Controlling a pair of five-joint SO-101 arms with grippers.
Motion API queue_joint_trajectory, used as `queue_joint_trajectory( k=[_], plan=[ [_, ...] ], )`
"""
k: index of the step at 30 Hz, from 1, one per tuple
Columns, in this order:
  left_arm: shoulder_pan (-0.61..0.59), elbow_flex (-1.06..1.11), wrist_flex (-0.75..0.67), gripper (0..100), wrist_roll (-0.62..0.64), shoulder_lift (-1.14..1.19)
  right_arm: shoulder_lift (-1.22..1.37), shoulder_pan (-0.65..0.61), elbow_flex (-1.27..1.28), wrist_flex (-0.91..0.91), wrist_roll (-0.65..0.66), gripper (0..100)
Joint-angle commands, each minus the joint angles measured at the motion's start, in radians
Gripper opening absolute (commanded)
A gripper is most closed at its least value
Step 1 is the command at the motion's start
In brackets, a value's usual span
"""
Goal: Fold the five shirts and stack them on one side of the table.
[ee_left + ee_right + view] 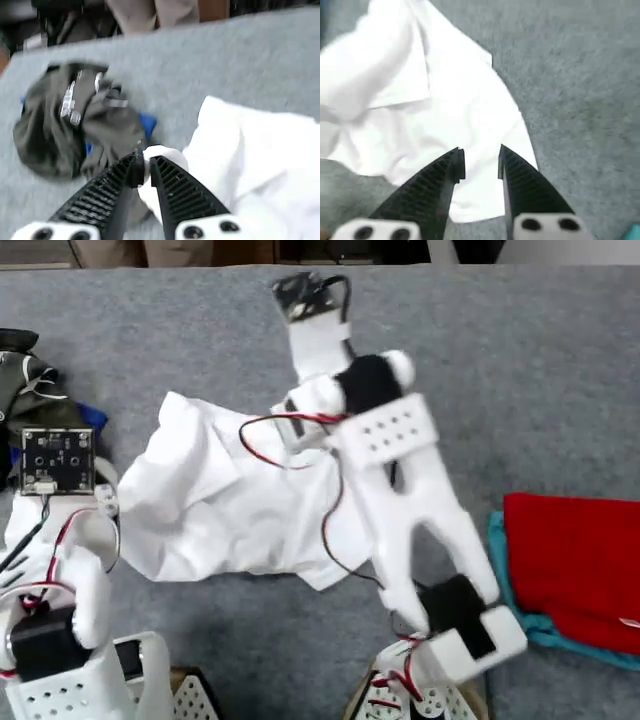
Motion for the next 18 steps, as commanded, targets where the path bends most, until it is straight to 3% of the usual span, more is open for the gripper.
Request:
queue_joint_trajectory(
  k=[1,6,13,15,18],
  plan=[
    [-0.044,-0.005,0.097,2,-0.011,-0.002,0.101,-0.015,0.065,-0.140,-0.008,13.1],
    [-0.060,-0.005,0.258,2,-0.011,-0.002,0.372,-0.015,-0.027,-0.244,-0.008,13.3],
    [-0.049,-0.035,0.405,2,-0.005,-0.002,0.783,-0.016,-0.358,-0.180,-0.008,26.7],
    [-0.048,-0.051,0.413,2,-0.005,-0.002,0.877,-0.025,-0.470,-0.118,-0.008,23.5],
    [-0.048,-0.061,0.419,2,-0.006,-0.002,0.997,-0.022,-0.657,-0.006,-0.005,7.8]
  ],
)
